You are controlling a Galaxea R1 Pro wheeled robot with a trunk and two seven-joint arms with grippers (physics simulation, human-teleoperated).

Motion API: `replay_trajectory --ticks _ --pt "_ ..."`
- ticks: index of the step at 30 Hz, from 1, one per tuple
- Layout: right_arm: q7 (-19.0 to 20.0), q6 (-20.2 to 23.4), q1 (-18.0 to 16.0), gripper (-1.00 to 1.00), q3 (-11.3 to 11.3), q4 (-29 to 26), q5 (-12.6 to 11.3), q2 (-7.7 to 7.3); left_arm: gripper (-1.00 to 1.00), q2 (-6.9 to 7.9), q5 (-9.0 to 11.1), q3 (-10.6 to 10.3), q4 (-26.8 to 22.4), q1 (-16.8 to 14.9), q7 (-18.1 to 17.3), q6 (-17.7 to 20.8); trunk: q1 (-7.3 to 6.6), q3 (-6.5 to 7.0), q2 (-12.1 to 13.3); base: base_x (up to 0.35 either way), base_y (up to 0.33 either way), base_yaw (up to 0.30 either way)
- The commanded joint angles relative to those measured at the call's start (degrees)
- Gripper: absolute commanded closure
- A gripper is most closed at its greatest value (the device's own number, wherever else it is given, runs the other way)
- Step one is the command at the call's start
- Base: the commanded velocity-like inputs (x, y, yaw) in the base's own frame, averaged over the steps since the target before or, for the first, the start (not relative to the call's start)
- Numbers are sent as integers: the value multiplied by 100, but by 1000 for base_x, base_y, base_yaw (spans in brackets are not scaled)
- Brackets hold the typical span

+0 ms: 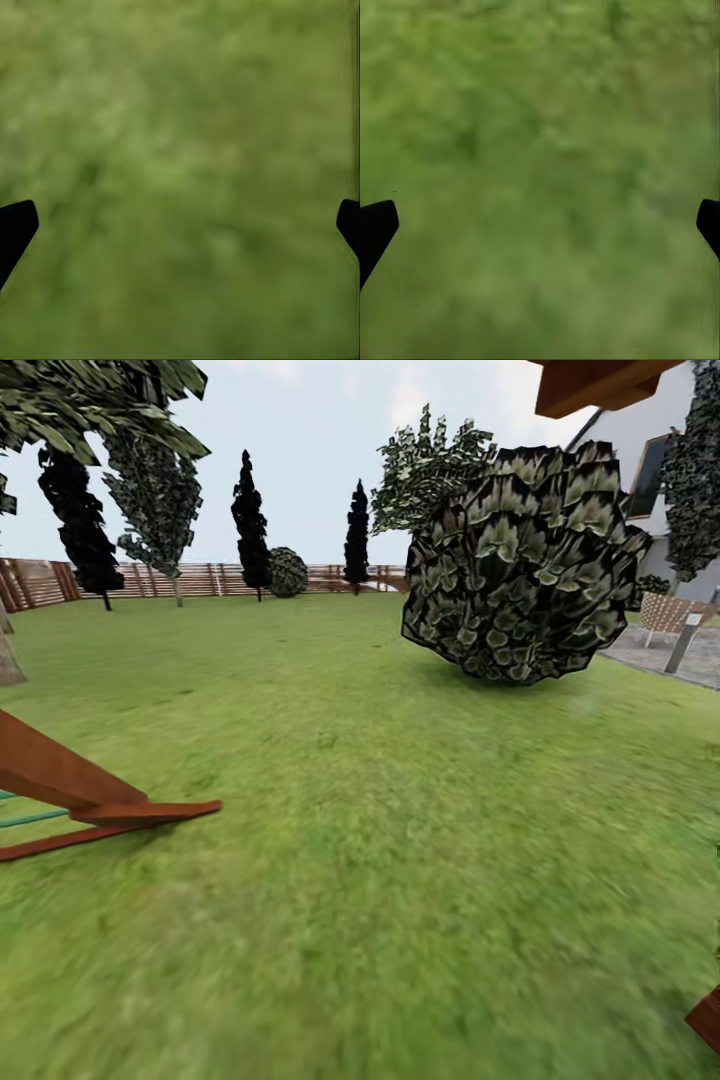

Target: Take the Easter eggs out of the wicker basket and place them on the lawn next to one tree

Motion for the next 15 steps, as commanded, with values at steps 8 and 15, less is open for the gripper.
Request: replay_trajectory --ticks 8,15 --pt "-22 -19 -5 -100 45 8 -42 -3 -100 -8 -5 6 3 0 14 -20 2 -5 -2 335 36 -287" --pt "-22 -19 -5 -100 45 8 -42 -3 -100 -8 -5 6 7 -2 14 -18 2 -5 -2 335 0 -288"
